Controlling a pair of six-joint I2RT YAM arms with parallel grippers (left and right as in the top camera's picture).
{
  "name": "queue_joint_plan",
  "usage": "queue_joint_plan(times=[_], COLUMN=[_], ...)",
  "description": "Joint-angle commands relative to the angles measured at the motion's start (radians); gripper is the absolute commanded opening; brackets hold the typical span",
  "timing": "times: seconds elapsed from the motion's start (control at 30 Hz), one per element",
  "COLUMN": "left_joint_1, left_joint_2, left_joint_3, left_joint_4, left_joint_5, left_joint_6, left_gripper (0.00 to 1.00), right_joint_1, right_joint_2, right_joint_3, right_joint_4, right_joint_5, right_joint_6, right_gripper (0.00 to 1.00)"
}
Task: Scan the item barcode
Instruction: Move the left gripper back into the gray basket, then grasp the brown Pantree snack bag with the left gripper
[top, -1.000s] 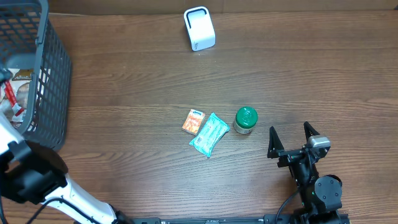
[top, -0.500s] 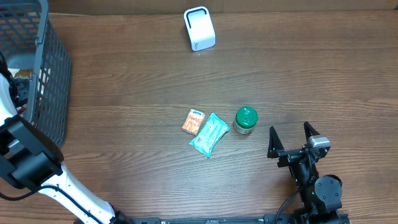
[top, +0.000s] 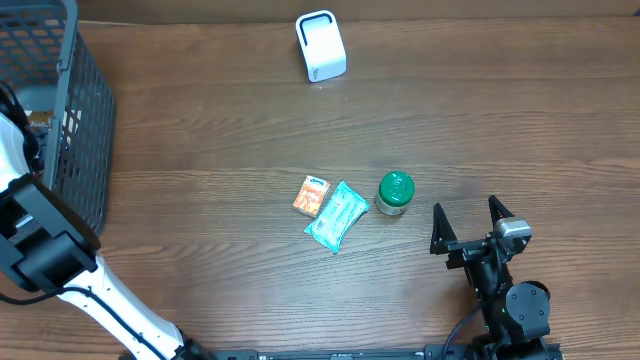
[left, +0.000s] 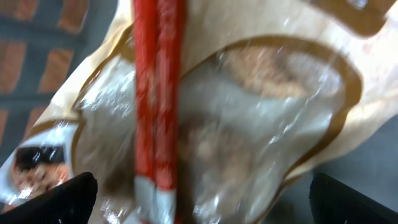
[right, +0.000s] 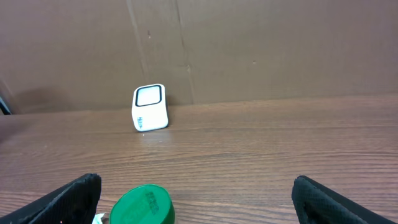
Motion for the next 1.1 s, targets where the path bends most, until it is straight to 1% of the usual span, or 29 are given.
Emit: queue_joint_plan(times=[0.0,0.43,0.67,0.8,0.93,1.0,1.07], left_joint_1=[0.006,0.009,0.031,0.048,0.067,0.071,0.071], left_joint_2=[0.014,0.030,0.079,0.115,0.155,0.165,0.167], left_joint_3=[-0.001,-0.001,-0.001,-0.002,-0.001,-0.001,-0.001], left_joint_4=[0.031,0.133,0.146,0.124,0.092,0.081,0.076], left_joint_5=[0.046,0.046,0.152,0.174,0.233,0.244,0.244], left_joint_6=[0.055,0.054,0.051,0.051,0.053,0.064,0.072], left_gripper=[1.00,1.00,1.00,1.00,1.00,0.93,0.78], right_joint_1=[-0.003,-0.003,-0.003,-0.003,-0.003,-0.003,-0.003], right_joint_2=[-0.009,-0.009,-0.009,-0.009,-0.009,-0.009,-0.009], right_joint_3=[-0.010,-0.010,-0.010,-0.010,-0.010,-0.010,-0.010], right_joint_4=[0.003,0.003,0.003,0.003,0.003,0.003,0.003], right_joint_5=[0.006,0.006,0.006,0.006,0.006,0.006,0.006], right_joint_6=[-0.003,-0.003,-0.003,-0.003,-0.003,-0.003,-0.003], right_gripper=[1.00,1.00,1.00,1.00,1.00,1.00,1.00])
